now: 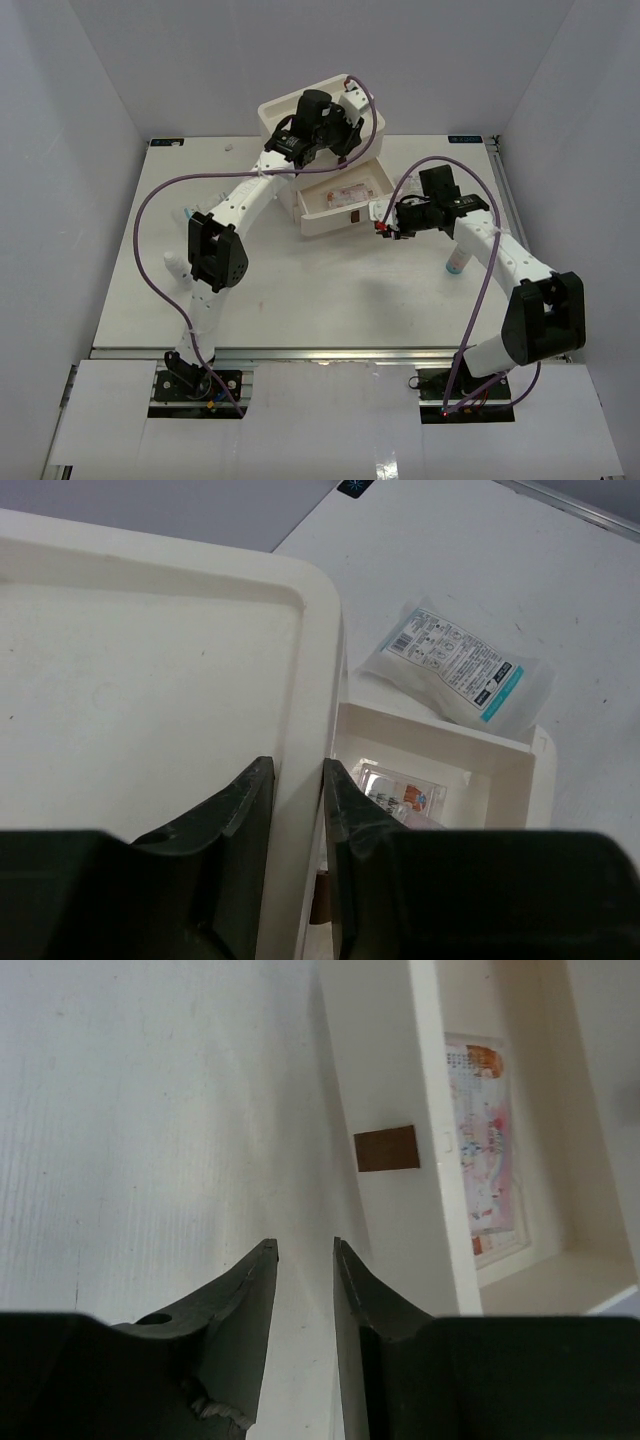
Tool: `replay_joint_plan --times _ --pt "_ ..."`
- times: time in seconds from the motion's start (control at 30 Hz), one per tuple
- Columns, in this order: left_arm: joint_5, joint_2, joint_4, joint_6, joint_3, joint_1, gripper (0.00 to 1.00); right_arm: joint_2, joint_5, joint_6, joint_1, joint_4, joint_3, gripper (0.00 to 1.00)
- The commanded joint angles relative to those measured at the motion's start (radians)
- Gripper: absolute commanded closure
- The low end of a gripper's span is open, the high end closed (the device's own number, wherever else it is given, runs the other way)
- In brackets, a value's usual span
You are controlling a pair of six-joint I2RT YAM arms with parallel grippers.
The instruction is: Organize the makeup
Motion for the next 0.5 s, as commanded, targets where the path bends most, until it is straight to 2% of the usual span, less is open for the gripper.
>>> replay_joint_plan --times 0.0,0.17,0.3,0.4,0.47 --pt "-0.011 0.005 -0.068 0.026 -0.057 -0.015 0.73 0.094 0.077 -0.154 0.019 -0.088 0.036 0.69" --pt "0.035 -0.004 -0.085 0.047 -0.081 -0.013 0.8 0.211 0.231 -0.148 0.075 -0.081 0.128 0.83" --pt "0.082 -0.005 -0.1 0.06 -0.1 -0.013 0.8 0.311 0.375 -0.037 0.105 0.044 0.214 0.92" --pt "0.107 -0.005 -0.106 0.065 -0.121 -0.006 0.8 0.372 0.481 0.04 0.118 0.222 0.274 0.92" --pt "0.128 -0.005 -0.109 0.065 -0.13 0.001 0.8 0.398 0.521 0.062 0.125 0.272 0.319 0.92"
